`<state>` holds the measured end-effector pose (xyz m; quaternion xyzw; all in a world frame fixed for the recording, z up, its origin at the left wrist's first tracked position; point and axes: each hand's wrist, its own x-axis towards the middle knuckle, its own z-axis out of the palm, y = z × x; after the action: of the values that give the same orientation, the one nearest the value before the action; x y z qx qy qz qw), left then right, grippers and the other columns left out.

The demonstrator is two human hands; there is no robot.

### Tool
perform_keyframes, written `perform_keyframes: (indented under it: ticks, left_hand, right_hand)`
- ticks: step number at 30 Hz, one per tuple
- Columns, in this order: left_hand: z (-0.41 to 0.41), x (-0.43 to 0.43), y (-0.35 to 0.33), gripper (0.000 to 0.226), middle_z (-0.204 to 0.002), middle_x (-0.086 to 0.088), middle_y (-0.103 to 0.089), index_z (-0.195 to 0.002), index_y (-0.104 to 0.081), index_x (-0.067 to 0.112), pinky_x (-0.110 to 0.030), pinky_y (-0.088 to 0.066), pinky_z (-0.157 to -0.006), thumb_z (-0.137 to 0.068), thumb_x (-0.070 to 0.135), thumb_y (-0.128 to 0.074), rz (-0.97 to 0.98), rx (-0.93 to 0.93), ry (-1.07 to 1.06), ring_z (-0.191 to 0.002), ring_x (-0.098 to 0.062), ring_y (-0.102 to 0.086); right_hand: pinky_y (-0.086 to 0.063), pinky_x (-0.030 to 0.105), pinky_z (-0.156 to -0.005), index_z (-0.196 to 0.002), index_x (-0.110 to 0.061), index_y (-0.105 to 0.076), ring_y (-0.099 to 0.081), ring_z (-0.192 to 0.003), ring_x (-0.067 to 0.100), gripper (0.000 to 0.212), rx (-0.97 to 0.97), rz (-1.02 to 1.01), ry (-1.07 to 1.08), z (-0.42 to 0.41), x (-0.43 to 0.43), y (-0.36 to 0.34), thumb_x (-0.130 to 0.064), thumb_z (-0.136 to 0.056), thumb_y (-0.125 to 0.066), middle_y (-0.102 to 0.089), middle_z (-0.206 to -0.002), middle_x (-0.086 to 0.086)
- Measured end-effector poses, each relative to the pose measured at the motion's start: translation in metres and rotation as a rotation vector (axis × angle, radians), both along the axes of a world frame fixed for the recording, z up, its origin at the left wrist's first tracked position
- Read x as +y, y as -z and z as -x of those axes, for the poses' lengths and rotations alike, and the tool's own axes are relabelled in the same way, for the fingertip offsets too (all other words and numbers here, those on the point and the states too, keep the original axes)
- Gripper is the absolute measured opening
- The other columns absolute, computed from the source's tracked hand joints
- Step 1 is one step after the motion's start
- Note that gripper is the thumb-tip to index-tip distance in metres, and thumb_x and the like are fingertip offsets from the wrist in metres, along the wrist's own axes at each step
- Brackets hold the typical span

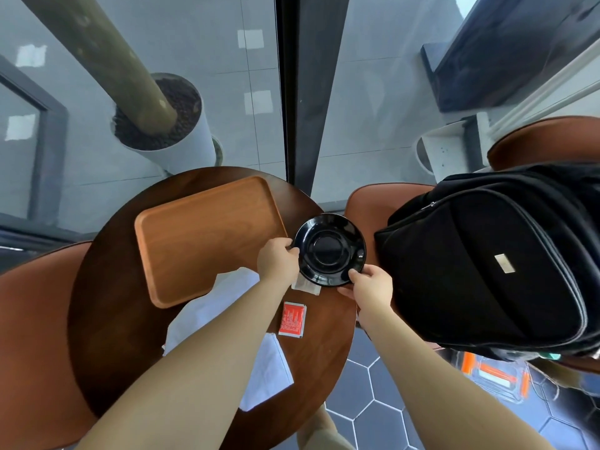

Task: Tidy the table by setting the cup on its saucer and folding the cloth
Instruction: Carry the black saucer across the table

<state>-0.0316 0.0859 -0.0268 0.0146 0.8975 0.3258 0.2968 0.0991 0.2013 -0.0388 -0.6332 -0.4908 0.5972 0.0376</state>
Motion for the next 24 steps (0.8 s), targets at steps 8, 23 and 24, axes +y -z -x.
perform_keyframes:
  ticks: [8,23,24]
  left_hand:
    - [0.002,-0.049,-0.019,0.014,-0.096,-0.014,-0.074,-0.101,-0.074,0.002,-0.041,-0.064,-0.071,-0.093,0.004,-0.063,-0.193,-0.153,-0.239,-0.084,-0.031,-0.073]
    - [0.017,-0.198,-0.04,0.018,-0.075,0.0,-0.076,-0.081,-0.078,0.014,-0.045,-0.063,-0.074,-0.088,0.002,-0.067,-0.318,-0.146,-0.519,-0.08,-0.025,-0.075]
    - [0.016,-0.209,-0.041,0.017,-0.077,-0.001,-0.076,-0.081,-0.078,0.015,-0.045,-0.062,-0.075,-0.088,0.003,-0.067,-0.323,-0.138,-0.539,-0.082,-0.027,-0.074]
  right_hand:
    - [-0.064,0.031,-0.063,-0.095,-0.015,-0.069,-0.077,-0.07,0.017,0.014,0.089,0.008,-0.085,0.003,-0.028,-0.026,-0.002,-0.096,-0.062,-0.074,-0.095,0.006]
    - [-0.065,0.041,-0.07,-0.09,-0.01,-0.07,-0.077,-0.073,0.026,0.014,0.112,0.008,-0.381,0.063,-0.131,-0.058,0.003,-0.09,-0.065,-0.075,-0.088,0.012]
    - [-0.065,0.042,-0.072,-0.09,-0.01,-0.07,-0.077,-0.075,0.027,0.014,0.113,0.016,-0.405,0.067,-0.14,-0.058,0.003,-0.09,-0.064,-0.075,-0.088,0.012]
